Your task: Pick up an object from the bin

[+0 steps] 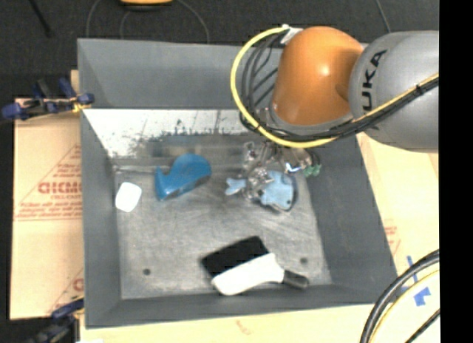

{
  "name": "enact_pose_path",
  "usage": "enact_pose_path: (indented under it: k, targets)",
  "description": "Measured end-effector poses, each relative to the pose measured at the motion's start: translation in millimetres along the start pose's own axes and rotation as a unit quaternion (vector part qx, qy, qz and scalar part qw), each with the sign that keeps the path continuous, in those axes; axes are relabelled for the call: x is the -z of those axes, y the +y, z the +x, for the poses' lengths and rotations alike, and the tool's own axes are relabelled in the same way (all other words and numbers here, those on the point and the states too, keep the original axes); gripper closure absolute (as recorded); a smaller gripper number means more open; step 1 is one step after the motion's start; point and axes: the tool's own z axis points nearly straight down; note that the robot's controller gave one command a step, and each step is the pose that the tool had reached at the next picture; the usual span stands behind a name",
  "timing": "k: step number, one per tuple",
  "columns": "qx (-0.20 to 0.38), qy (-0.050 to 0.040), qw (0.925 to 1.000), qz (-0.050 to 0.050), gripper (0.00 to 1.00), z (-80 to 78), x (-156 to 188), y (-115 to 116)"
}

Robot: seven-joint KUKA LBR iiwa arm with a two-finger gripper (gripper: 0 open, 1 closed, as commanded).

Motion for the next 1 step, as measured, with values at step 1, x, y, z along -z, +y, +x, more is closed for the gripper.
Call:
enact_pose_path:
  k: [1]
  targets:
    - [0.004, 0.0014, 1.0000, 0.000, 1.00, -8.3, 16.5, 10.8]
